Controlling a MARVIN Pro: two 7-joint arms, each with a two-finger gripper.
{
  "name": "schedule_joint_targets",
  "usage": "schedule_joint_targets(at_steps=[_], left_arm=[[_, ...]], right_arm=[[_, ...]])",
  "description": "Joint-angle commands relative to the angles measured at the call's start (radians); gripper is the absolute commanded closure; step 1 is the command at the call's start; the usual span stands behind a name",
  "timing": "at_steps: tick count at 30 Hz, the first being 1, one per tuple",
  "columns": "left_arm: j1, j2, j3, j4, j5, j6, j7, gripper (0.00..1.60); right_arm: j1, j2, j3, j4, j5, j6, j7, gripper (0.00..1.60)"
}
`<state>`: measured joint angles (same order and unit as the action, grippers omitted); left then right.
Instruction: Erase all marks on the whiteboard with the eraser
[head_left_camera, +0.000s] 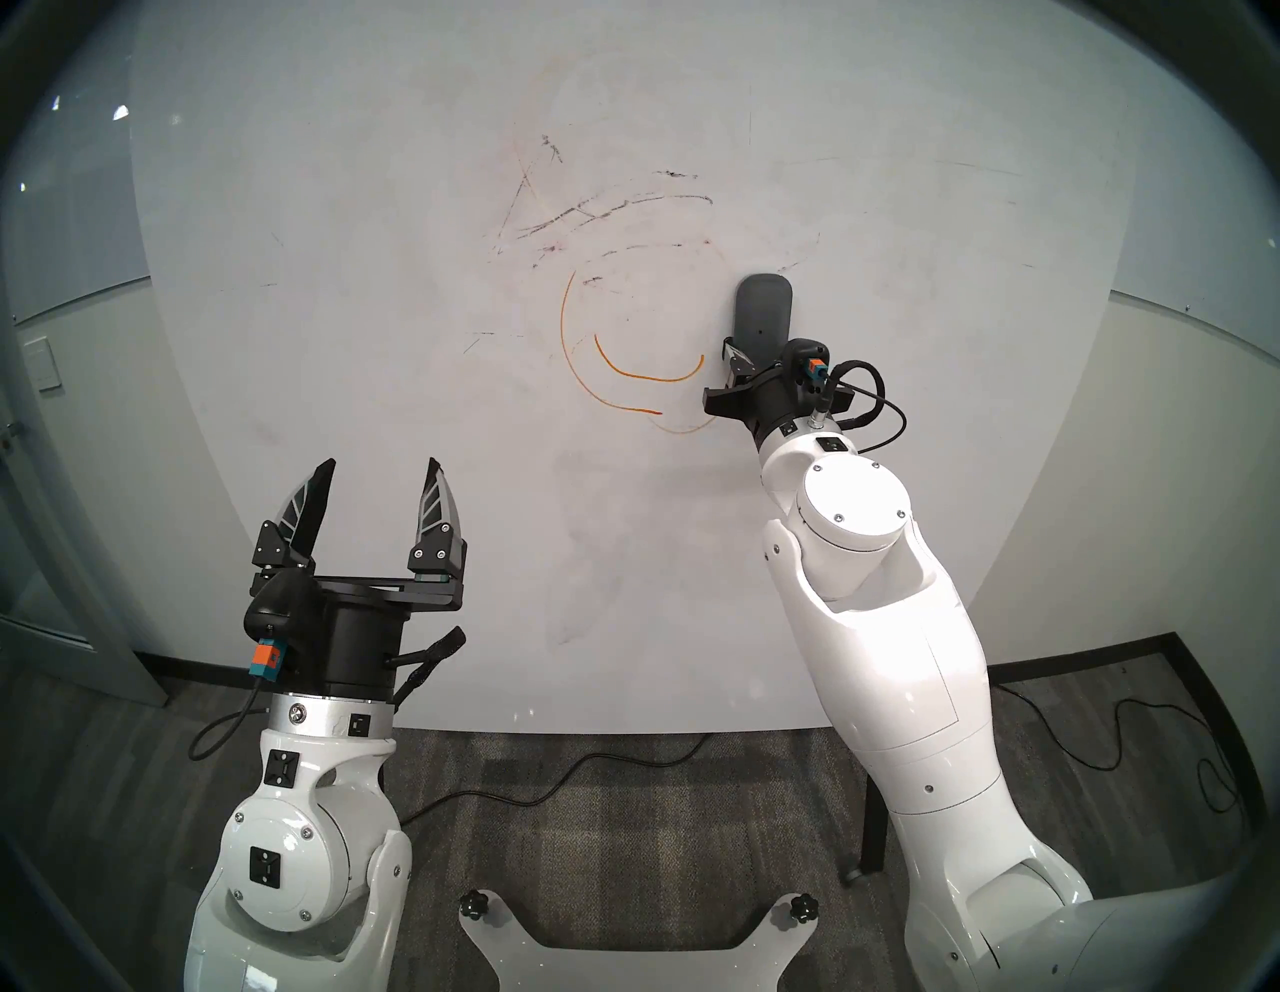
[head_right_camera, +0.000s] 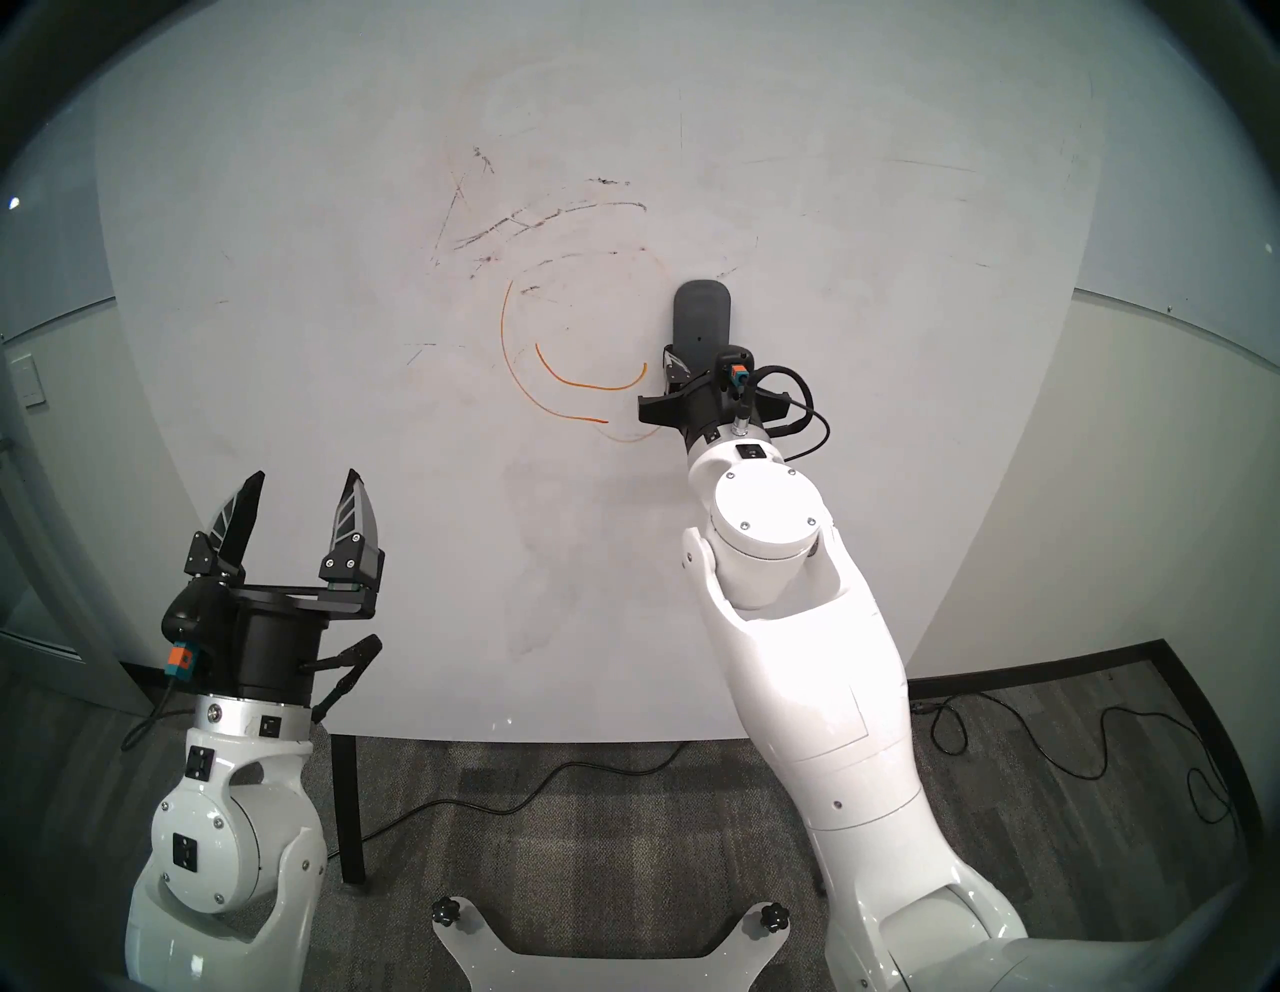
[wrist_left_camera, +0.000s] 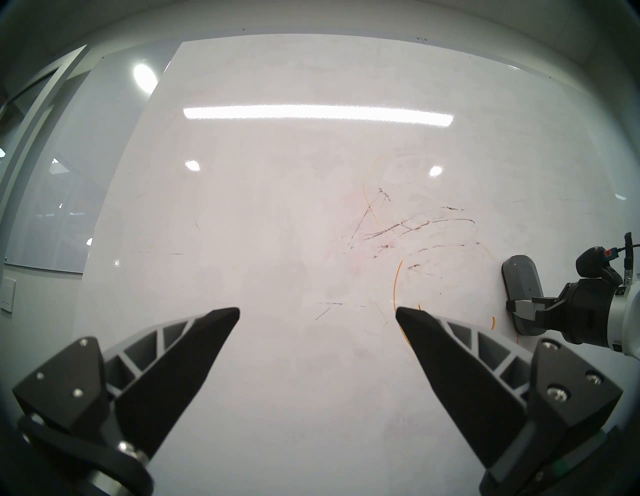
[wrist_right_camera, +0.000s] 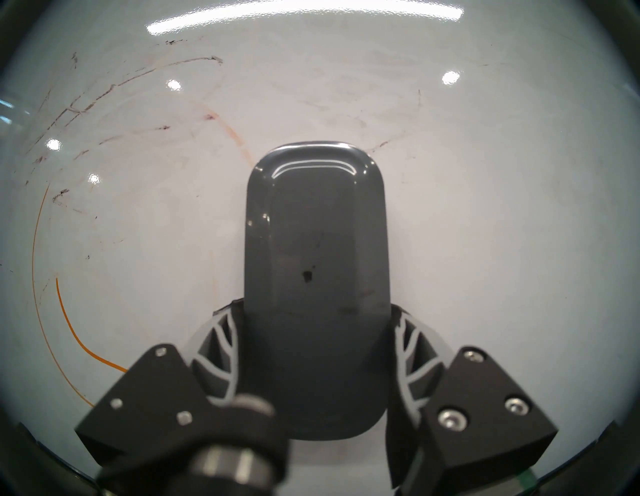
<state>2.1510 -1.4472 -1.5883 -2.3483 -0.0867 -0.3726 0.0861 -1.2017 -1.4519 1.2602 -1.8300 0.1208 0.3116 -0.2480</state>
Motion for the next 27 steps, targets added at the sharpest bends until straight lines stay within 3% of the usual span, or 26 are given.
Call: schedule_joint_targets(at_steps=[1, 5, 10, 17, 27], left_arm=[[-0.001, 0.001, -0.002, -0.023, -0.002, -0.002, -0.001, 0.0], [-0.001, 0.001, -0.002, -0.023, -0.002, -0.002, -0.001, 0.0], [-0.001, 0.001, -0.002, -0.023, -0.002, -0.002, -0.001, 0.0], [-0.001, 0.001, -0.002, -0.023, -0.002, -0.002, -0.001, 0.0], [-0.001, 0.001, -0.002, -0.024, -0.002, -0.002, -0.001, 0.0]], right_arm=[[0.033, -0.016, -0.012, -0.007, 0.005, -0.012, 0.011, 1.09], [0.027, -0.014, -0.011, -0.012, 0.005, -0.015, 0.009, 0.87], [0.018, -0.009, -0.006, -0.022, 0.008, -0.017, 0.01, 0.72], [0.005, 0.002, 0.004, -0.049, 0.017, -0.013, 0.014, 0.0], [-0.025, 0.014, 0.021, -0.098, 0.031, -0.005, 0.024, 0.0]])
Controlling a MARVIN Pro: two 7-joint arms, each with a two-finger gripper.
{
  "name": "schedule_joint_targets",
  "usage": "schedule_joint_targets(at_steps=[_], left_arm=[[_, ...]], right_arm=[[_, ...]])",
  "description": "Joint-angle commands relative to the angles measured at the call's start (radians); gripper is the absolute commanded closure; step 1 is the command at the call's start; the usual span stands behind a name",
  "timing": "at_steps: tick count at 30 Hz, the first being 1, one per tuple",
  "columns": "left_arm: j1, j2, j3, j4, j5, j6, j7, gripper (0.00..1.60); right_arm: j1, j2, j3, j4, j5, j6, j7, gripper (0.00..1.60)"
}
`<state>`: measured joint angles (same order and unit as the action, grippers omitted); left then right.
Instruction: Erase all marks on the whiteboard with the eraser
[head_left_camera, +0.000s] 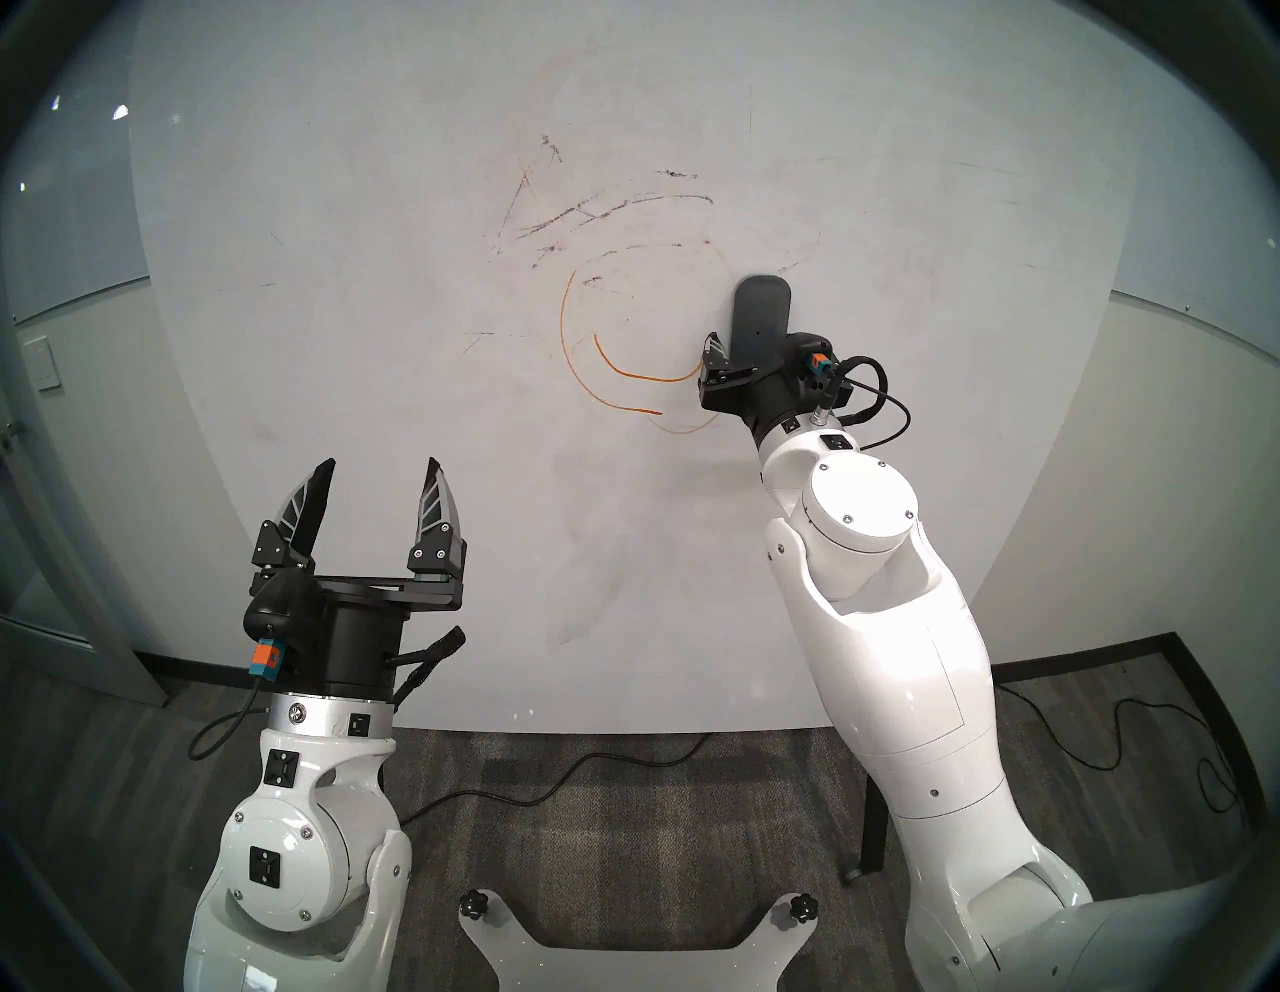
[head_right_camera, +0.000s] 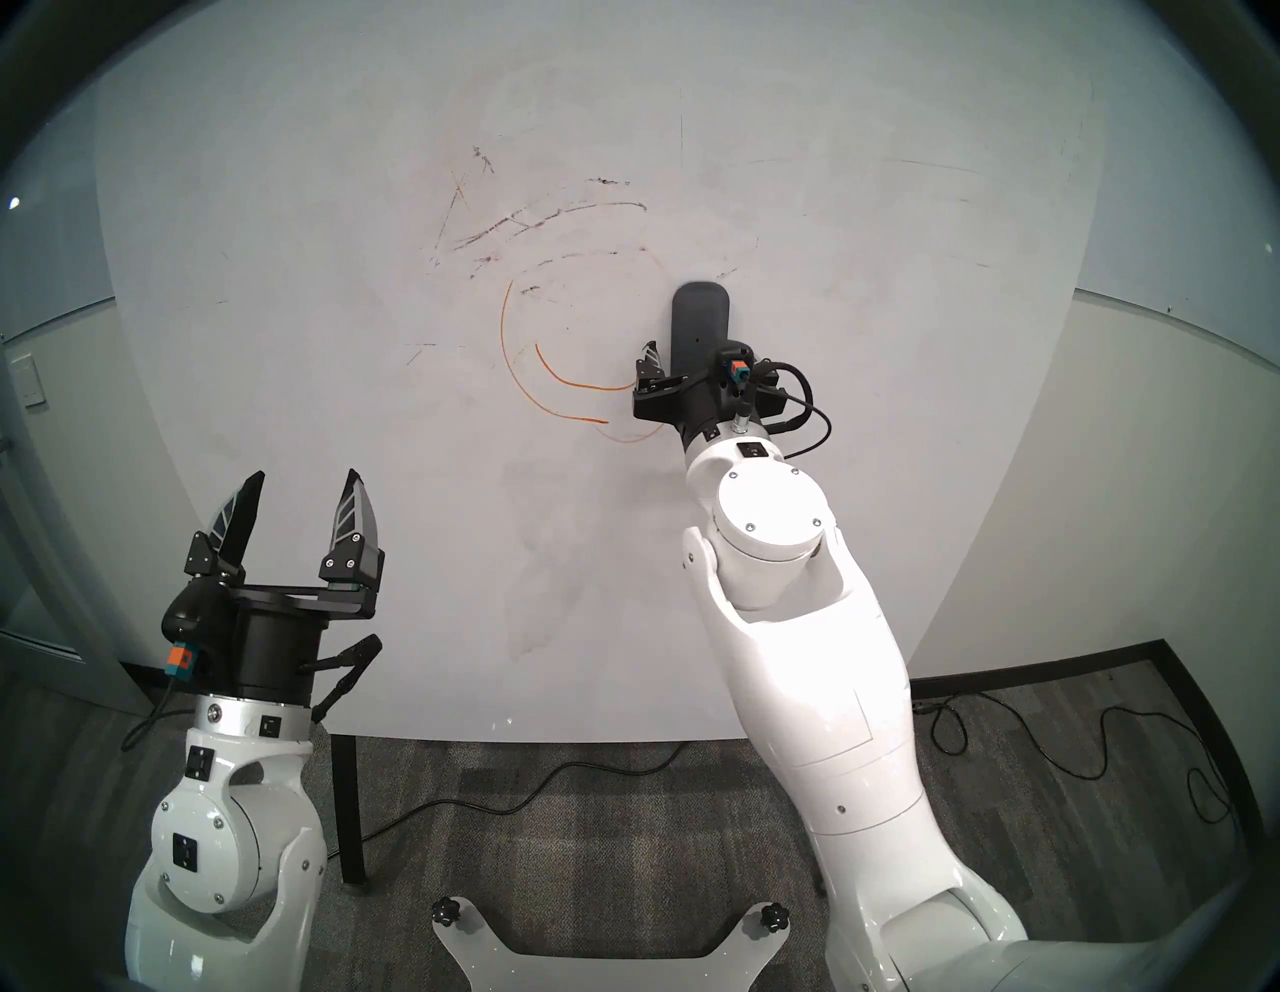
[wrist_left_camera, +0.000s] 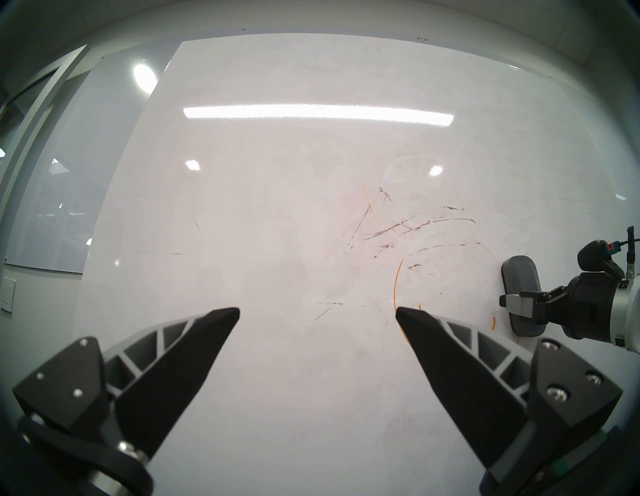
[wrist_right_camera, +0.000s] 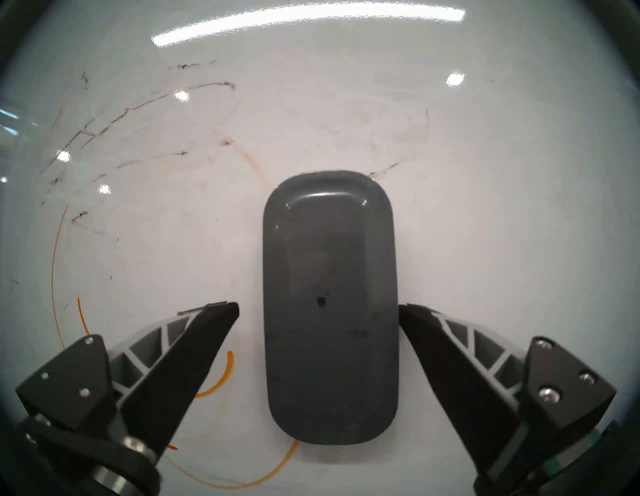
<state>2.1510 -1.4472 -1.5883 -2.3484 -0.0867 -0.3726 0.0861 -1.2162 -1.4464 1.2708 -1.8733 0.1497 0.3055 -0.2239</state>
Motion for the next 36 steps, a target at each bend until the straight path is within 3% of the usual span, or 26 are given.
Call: schedule_joint_targets(at_steps=[1, 18, 36], left_arm=[[-0.001, 0.001, -0.002, -0.023, -0.002, -0.002, -0.001, 0.0], [-0.001, 0.001, -0.002, -0.024, -0.003, -0.002, -0.001, 0.0], [-0.001, 0.001, -0.002, -0.023, -0.002, -0.002, -0.001, 0.0]], right_arm=[[-0.014, 0.01, 0.012, -0.06, 0.004, 0.002, 0.001, 0.0], [-0.098, 0.044, 0.058, -0.155, 0.033, 0.026, 0.018, 0.0], [-0.08, 0.034, 0.038, -0.144, 0.02, 0.029, 0.017, 0.0]])
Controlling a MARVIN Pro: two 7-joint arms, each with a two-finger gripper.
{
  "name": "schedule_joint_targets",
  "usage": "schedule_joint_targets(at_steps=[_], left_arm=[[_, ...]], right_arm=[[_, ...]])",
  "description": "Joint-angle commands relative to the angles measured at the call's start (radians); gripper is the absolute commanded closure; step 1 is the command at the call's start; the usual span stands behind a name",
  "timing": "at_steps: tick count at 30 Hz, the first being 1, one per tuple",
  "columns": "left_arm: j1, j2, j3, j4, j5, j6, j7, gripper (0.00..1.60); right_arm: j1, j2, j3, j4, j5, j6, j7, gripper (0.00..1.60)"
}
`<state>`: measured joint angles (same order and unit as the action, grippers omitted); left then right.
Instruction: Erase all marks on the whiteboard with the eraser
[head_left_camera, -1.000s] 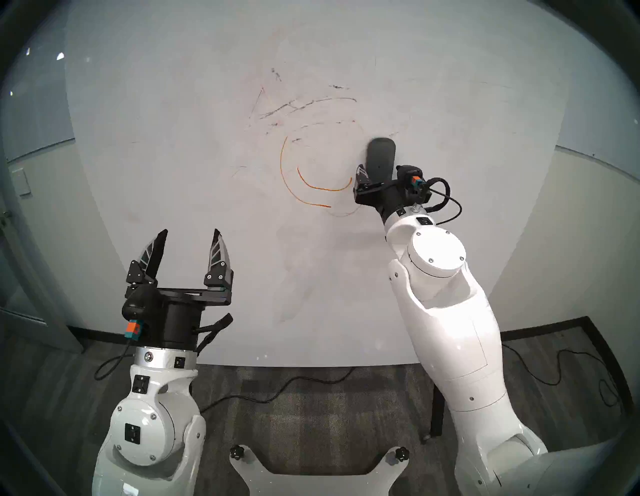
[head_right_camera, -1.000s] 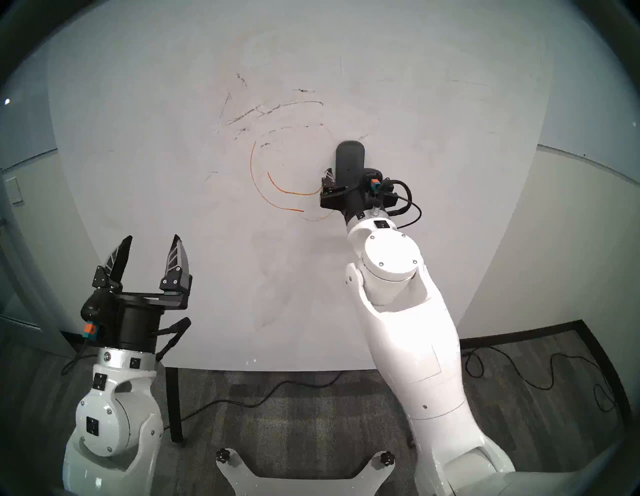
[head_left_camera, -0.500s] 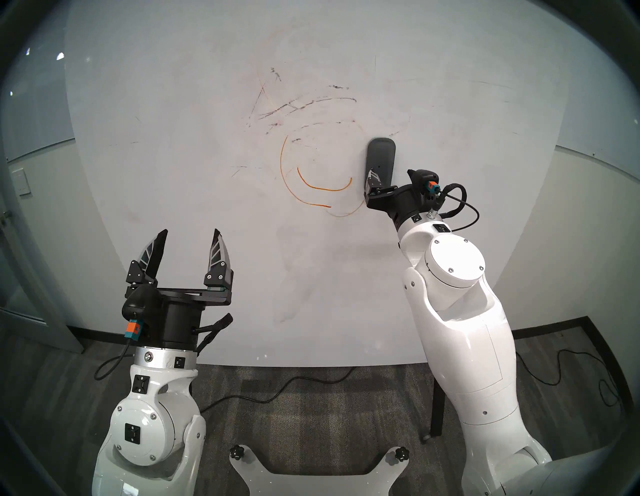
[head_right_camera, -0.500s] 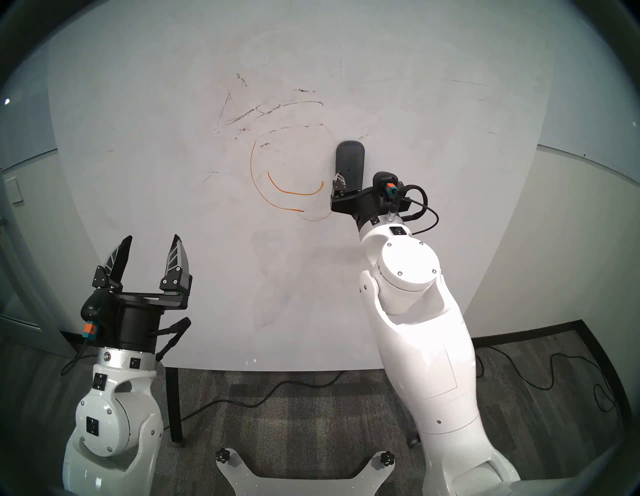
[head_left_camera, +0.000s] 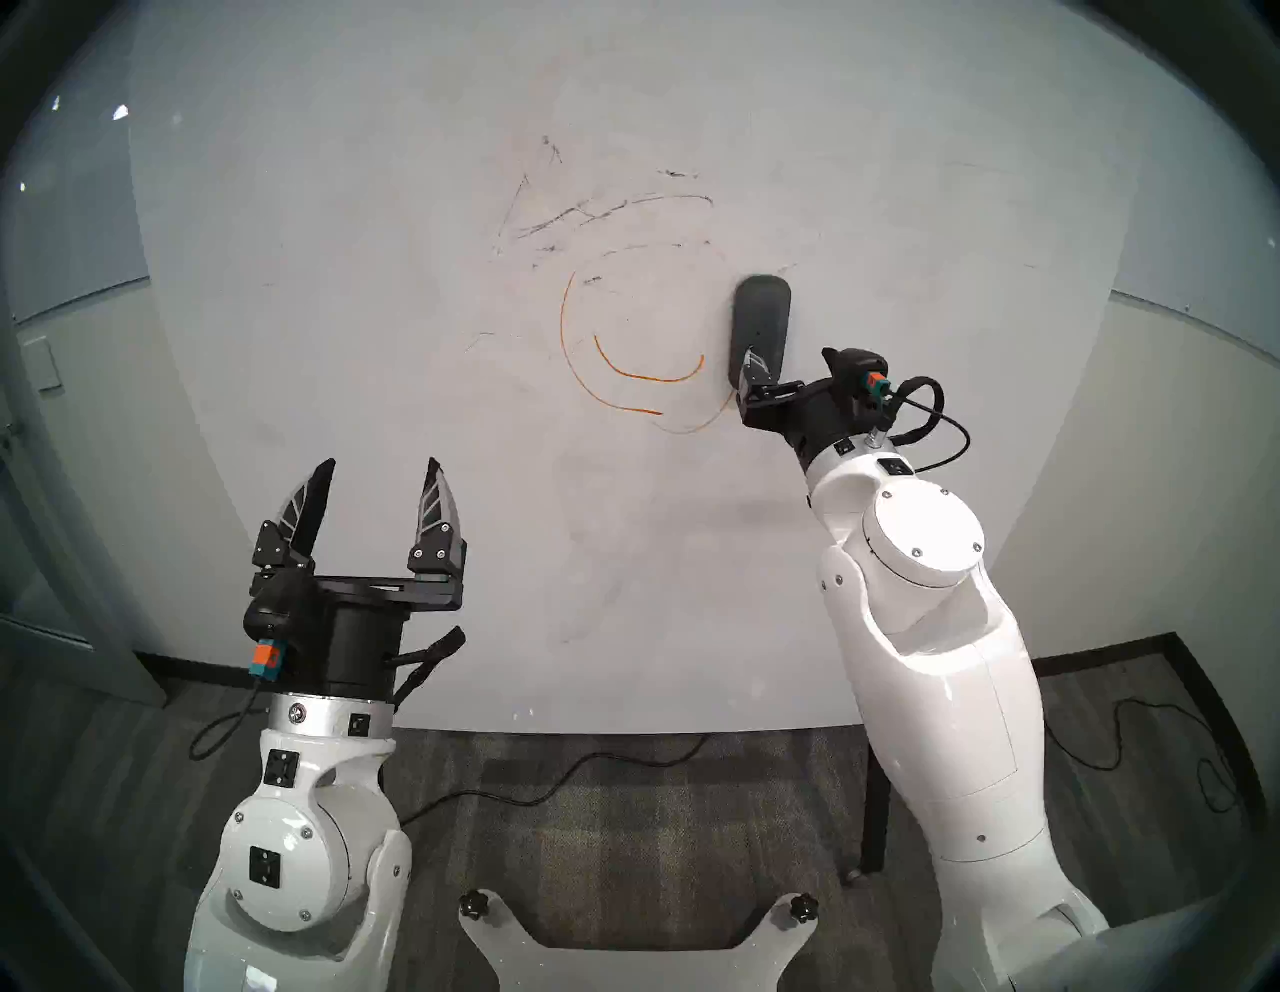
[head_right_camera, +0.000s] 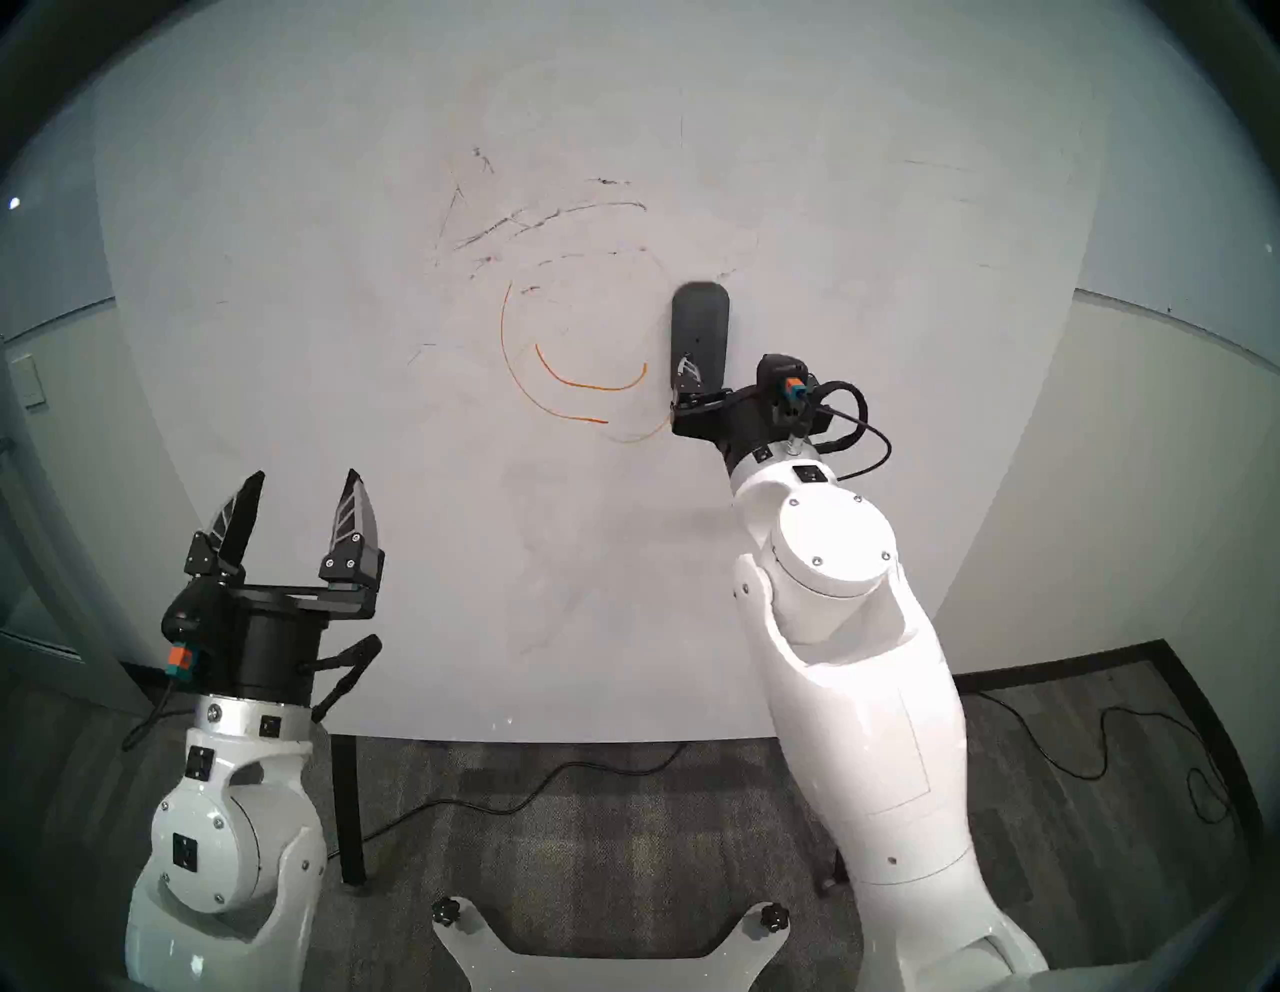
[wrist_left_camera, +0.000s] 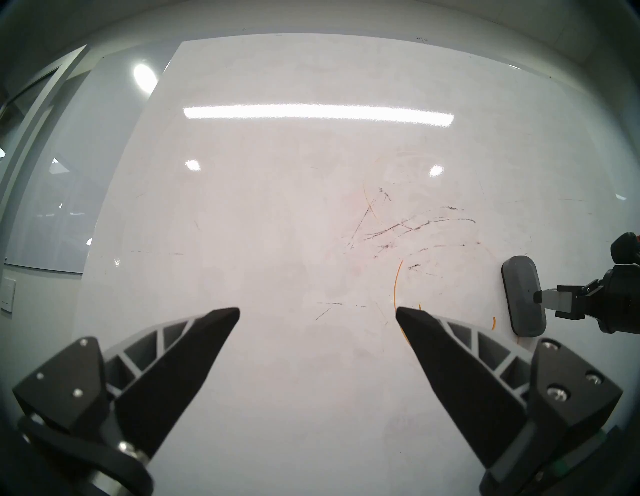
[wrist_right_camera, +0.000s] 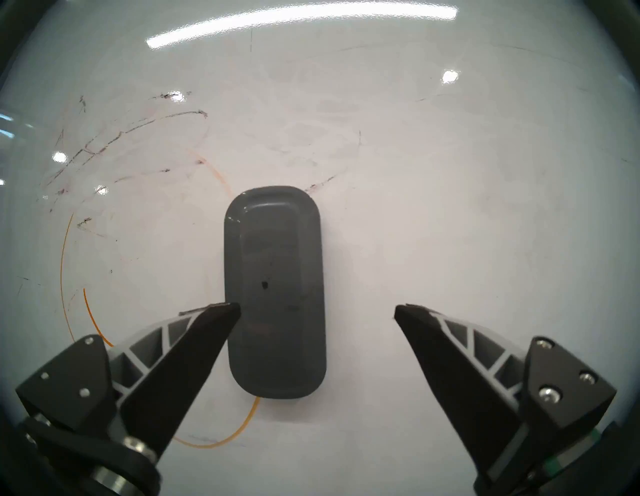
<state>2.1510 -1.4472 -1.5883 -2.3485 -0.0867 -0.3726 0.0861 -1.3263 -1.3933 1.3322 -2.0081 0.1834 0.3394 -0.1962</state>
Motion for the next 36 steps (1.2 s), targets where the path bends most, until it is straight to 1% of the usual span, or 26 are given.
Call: schedule_joint_targets(at_steps=[1, 10, 12, 23, 25, 34, 35, 36], left_arm=[[-0.001, 0.001, -0.002, -0.023, -0.002, -0.002, -0.001, 0.0], [-0.001, 0.001, -0.002, -0.023, -0.002, -0.002, -0.001, 0.0], [-0.001, 0.001, -0.002, -0.023, -0.002, -0.002, -0.001, 0.0], [-0.001, 0.001, -0.002, -0.023, -0.002, -0.002, -0.001, 0.0], [-0.001, 0.001, -0.002, -0.023, -0.002, -0.002, -0.001, 0.0], [-0.001, 0.001, -0.001, -0.023, -0.002, -0.003, -0.001, 0.0], [-0.001, 0.001, -0.001, -0.023, -0.002, -0.003, -0.001, 0.0], [-0.001, 0.001, -0.002, -0.023, -0.002, -0.003, -0.001, 0.0]], right_arm=[[0.032, -0.021, -0.028, -0.007, -0.017, -0.004, -0.012, 0.0], [0.058, -0.049, -0.062, 0.02, -0.04, 0.0, -0.036, 0.0], [0.065, -0.053, -0.079, 0.029, -0.071, -0.01, -0.06, 0.0], [0.098, -0.09, -0.111, 0.074, -0.09, -0.003, -0.094, 0.0], [0.11, -0.094, -0.12, 0.093, -0.115, -0.01, -0.114, 0.0], [0.159, -0.117, -0.116, 0.163, -0.133, -0.017, -0.147, 0.0], [0.162, -0.121, -0.116, 0.168, -0.136, -0.017, -0.153, 0.48], [0.164, -0.123, -0.116, 0.174, -0.137, -0.018, -0.156, 0.68]])
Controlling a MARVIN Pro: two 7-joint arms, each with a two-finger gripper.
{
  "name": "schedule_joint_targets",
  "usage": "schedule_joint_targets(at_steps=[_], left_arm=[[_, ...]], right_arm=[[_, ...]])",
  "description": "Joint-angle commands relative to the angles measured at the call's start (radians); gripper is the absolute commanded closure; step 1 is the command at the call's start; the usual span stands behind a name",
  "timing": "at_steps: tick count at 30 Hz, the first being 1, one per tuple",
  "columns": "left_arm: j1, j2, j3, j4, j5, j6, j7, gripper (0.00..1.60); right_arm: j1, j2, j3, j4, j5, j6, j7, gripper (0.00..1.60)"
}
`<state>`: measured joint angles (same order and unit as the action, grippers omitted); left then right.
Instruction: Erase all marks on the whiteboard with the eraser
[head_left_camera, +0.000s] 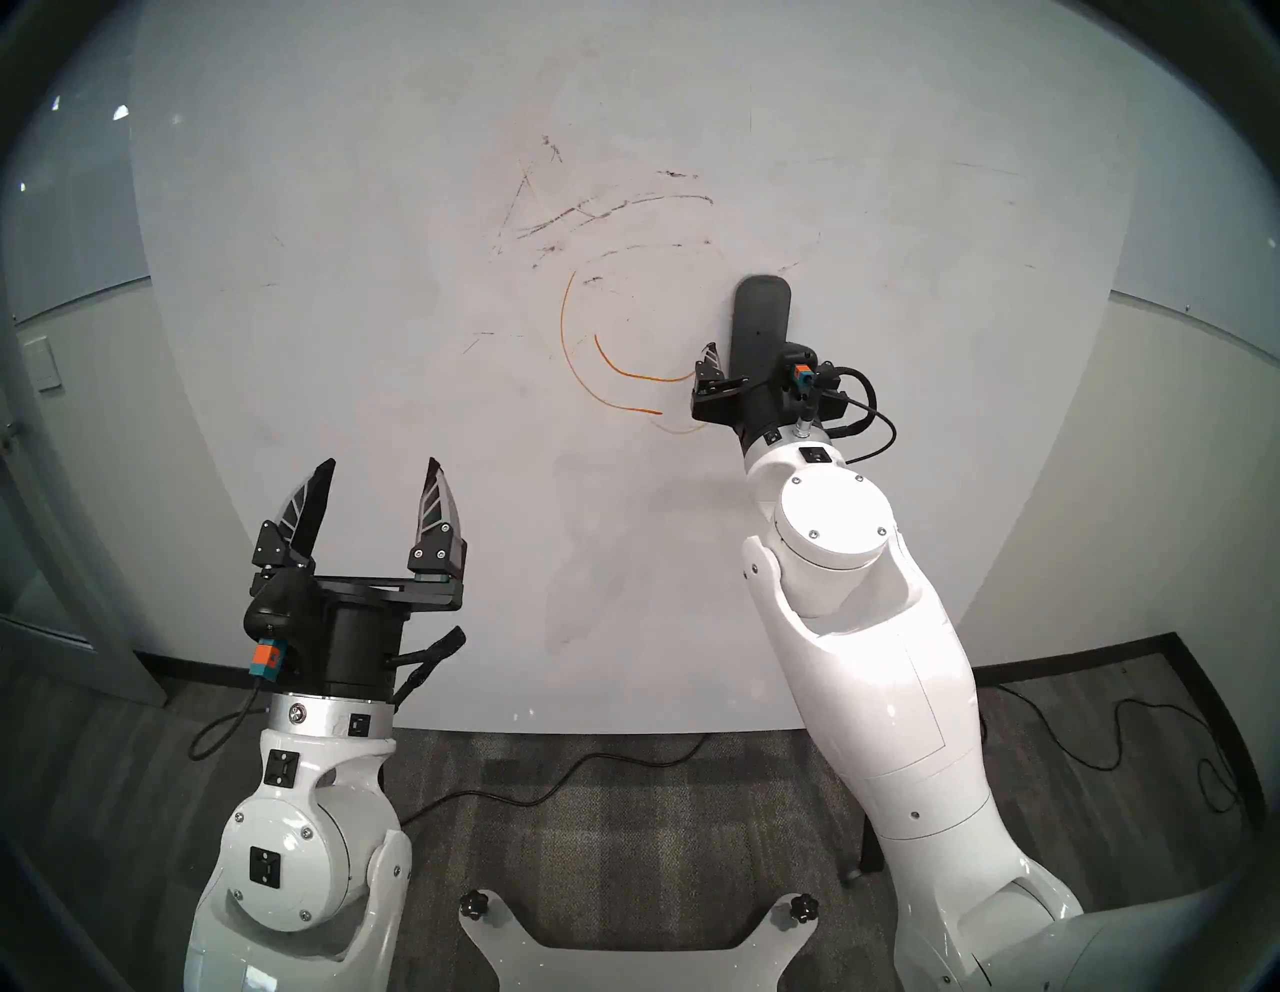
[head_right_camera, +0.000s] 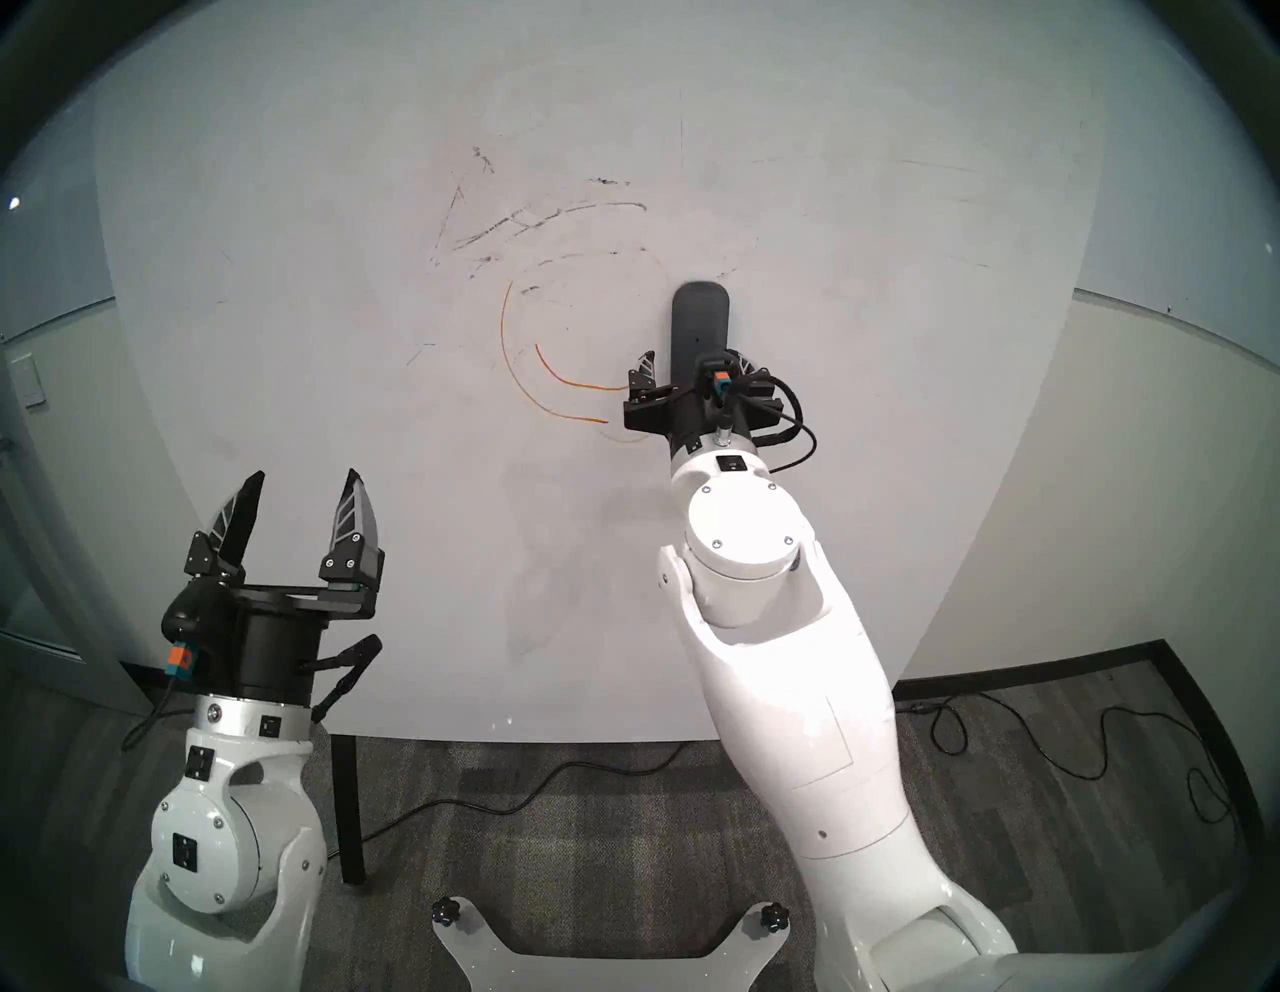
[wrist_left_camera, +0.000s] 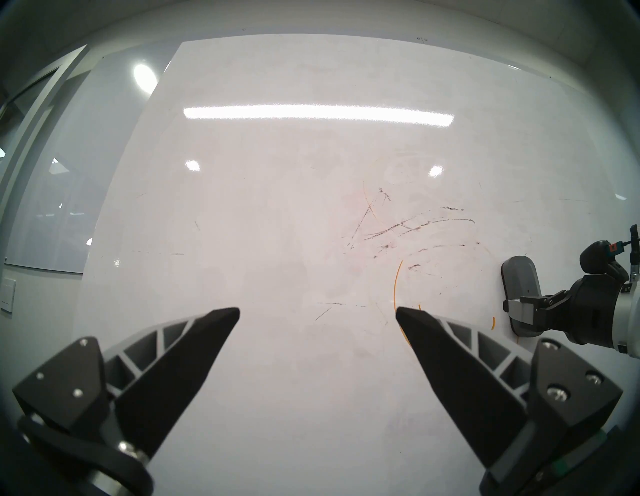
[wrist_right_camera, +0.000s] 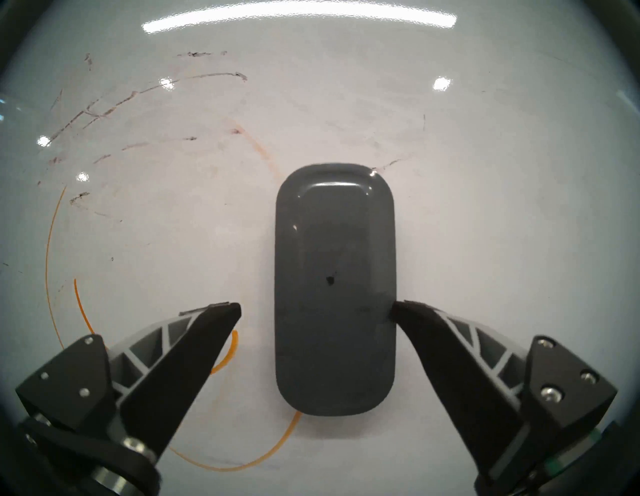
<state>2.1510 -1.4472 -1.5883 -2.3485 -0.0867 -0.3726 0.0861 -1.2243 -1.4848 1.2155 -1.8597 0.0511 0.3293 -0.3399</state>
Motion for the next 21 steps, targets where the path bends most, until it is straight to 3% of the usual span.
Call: schedule_joint_targets(at_steps=[1, 4, 5, 6, 8, 21], left_arm=[[-0.001, 0.001, -0.002, -0.023, -0.002, -0.003, -0.001, 0.0], [-0.001, 0.001, -0.002, -0.023, -0.002, -0.003, -0.001, 0.0], [-0.001, 0.001, -0.002, -0.023, -0.002, -0.003, -0.001, 0.0], [-0.001, 0.001, -0.002, -0.023, -0.002, -0.002, -0.001, 0.0], [-0.001, 0.001, -0.002, -0.023, -0.002, -0.002, -0.001, 0.0], [-0.001, 0.001, -0.002, -0.023, -0.003, -0.002, -0.001, 0.0]], right_arm=[[0.064, -0.032, 0.0, 0.029, -0.004, -0.009, -0.015, 0.87], [0.067, -0.036, 0.001, 0.035, -0.003, -0.011, -0.02, 1.29], [0.067, -0.036, 0.001, 0.035, -0.003, -0.011, -0.02, 1.29], [0.067, -0.038, 0.001, 0.038, -0.003, -0.012, -0.023, 1.44], [0.067, -0.039, 0.001, 0.038, -0.001, -0.013, -0.025, 1.6], [0.029, -0.024, 0.01, -0.001, 0.015, -0.005, -0.028, 1.6]])
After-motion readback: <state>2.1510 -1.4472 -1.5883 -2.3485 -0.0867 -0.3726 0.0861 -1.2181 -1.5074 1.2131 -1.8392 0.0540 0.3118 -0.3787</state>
